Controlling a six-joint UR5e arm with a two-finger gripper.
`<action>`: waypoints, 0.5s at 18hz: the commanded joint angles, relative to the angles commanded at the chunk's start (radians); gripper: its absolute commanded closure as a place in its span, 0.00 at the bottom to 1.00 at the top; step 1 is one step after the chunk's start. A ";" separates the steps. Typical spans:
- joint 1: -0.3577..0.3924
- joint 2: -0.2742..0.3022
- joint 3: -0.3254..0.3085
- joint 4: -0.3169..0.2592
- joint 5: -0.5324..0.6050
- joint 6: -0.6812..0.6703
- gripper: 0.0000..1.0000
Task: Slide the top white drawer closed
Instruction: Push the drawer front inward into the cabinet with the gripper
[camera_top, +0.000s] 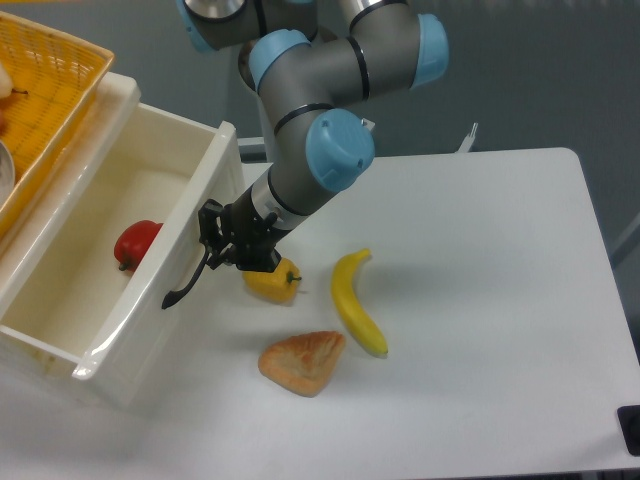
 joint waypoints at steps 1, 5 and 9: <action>-0.002 0.002 0.000 0.000 -0.002 -0.003 0.85; -0.015 0.003 -0.002 0.000 -0.002 -0.003 0.85; -0.034 0.005 -0.003 0.000 -0.002 -0.003 0.86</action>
